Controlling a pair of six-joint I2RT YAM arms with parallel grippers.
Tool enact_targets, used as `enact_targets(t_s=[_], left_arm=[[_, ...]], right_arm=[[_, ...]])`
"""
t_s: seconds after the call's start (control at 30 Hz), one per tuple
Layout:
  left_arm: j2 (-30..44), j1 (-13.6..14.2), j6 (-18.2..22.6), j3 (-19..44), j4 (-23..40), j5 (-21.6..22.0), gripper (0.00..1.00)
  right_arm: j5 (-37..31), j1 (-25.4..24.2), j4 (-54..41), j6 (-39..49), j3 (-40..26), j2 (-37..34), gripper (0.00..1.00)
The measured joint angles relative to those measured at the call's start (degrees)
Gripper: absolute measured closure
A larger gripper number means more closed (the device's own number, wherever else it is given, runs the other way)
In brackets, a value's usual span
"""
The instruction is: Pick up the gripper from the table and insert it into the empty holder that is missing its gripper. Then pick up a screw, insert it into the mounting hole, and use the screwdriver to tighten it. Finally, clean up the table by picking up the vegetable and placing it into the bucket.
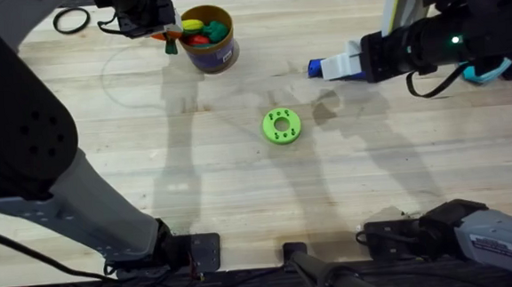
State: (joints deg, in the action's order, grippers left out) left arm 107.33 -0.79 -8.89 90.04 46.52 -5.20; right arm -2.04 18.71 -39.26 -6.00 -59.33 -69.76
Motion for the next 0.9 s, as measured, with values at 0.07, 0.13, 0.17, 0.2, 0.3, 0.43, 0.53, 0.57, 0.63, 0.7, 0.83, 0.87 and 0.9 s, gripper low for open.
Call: enact_targets(t_s=[0.07,0.13,0.17,0.2,0.3,0.43,0.53,0.57,0.63,0.7,0.83,0.87,0.9], left_arm=[[0.02,0.02,-0.16,0.0,0.17,0.11,0.955],[0.02,-0.08,-0.23,0.0,0.63,-0.24,0.957],[0.05,-0.19,-0.23,0.0,0.91,-0.72,0.959],[0.11,-0.45,-0.23,0.03,1.14,-1.35,0.96],[0.31,-1.59,-0.28,0.49,2.26,-4.51,0.964],[0.39,-2.62,-0.5,2.35,5.86,-9.73,0.962],[-0.25,-2.76,-0.37,4.14,7.2,-12.0,0.961],[-0.77,-2.73,-0.37,4.5,7.35,-12.41,0.961],[-2.17,-2.63,-0.37,4.81,7.35,-13.2,0.963],[-3.66,-2.37,-0.37,4.93,7.33,-13.52,0.961],[-4.94,-0.9,-0.37,5.44,5.5,-13.8,0.961],[-4.91,-0.27,-0.37,5.44,4.5,-13.89,0.961],[-4.66,0.37,-0.37,5.44,3.13,-13.93,0.962]], right_arm=[[0.0,-0.04,-0.25,0.0,0.0,0.0,0.035],[0.0,-0.04,-0.51,0.0,0.02,0.0,0.035],[0.0,-0.04,-0.49,0.0,0.02,0.0,0.035],[0.0,-0.04,-0.51,0.0,0.02,0.0,0.035],[0.0,-0.04,-0.44,0.0,0.02,0.0,0.035],[0.0,-0.04,0.49,0.0,0.02,0.0,0.035],[0.0,-0.04,1.19,0.0,0.02,0.0,0.035],[0.0,-0.04,1.3,0.0,0.02,0.0,0.035],[0.0,-0.04,1.52,0.0,0.02,0.0,0.035],[0.0,-0.04,1.56,0.0,0.02,0.0,0.035],[0.0,-0.04,1.54,0.0,0.02,0.0,0.035],[0.0,-0.04,1.56,0.0,0.02,0.0,0.035],[0.0,-0.04,1.56,0.0,0.02,0.0,0.035]])
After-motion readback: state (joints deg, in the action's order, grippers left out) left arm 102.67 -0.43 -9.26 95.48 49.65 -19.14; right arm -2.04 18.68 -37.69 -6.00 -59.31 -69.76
